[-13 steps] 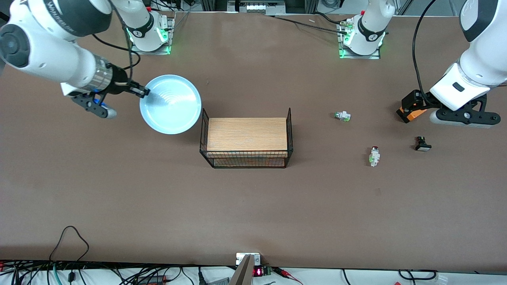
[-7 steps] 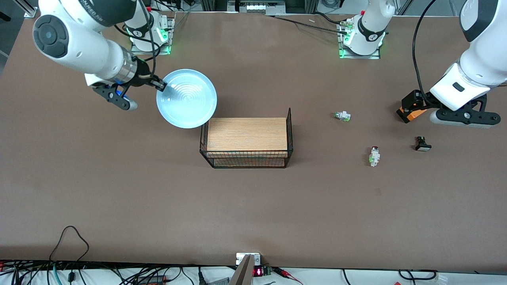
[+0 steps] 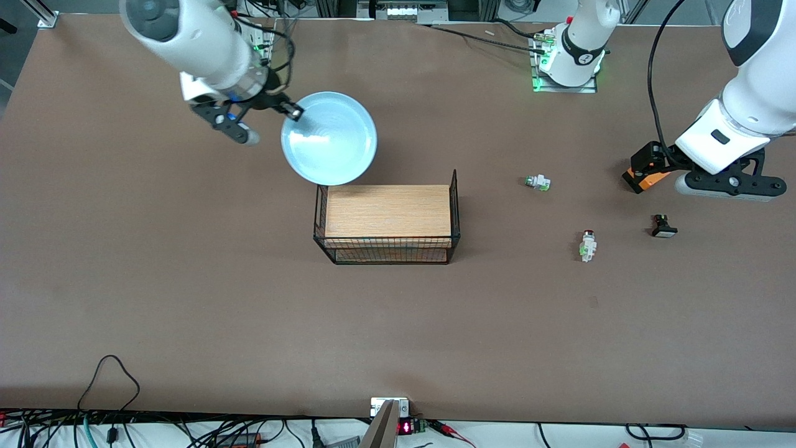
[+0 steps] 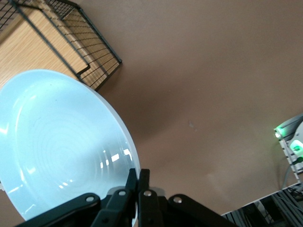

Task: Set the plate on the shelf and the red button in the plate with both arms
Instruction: 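Lower the plate onto the wooden board and open the right gripper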

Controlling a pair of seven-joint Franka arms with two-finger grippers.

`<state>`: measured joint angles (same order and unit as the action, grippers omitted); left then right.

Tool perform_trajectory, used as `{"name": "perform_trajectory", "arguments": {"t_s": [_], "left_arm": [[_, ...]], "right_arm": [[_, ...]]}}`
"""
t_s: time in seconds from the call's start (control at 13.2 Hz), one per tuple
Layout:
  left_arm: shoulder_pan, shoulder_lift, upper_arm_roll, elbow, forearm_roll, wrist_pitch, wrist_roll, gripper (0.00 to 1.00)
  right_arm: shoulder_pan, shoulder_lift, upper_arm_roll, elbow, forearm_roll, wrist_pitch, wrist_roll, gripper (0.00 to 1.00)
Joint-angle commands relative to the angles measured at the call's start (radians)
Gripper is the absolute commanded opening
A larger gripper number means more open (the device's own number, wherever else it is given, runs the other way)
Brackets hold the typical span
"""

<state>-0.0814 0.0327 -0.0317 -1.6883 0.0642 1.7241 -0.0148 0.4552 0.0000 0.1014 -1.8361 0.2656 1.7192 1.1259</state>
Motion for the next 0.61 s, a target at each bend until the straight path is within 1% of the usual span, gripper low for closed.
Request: {"name": "perform_trajectory", "arguments": {"t_s": [0.0,0.3,0.38,0.53], "left_arm": [[0.003,0.012,0.003,0.029,-0.014,-0.017,0.01,1.0],[0.003,0.012,0.003,0.027,-0.014,-0.018,0.012,1.0],[0.003,0.012,0.003,0.027,-0.014,-0.02,0.012,1.0],[0.005,0.012,0.003,0.027,-0.014,-0.02,0.009,1.0]], "right_arm": [[0.045,0.038,0.001,-0.012,-0.005,0.075,0.046,0.0],[0.118,0.133,0.001,-0.012,-0.04,0.222,0.106,0.0],[0.135,0.159,0.001,-0.012,-0.072,0.253,0.117,0.0],[0.16,0.205,0.001,-0.011,-0.097,0.318,0.144,0.0]]}}
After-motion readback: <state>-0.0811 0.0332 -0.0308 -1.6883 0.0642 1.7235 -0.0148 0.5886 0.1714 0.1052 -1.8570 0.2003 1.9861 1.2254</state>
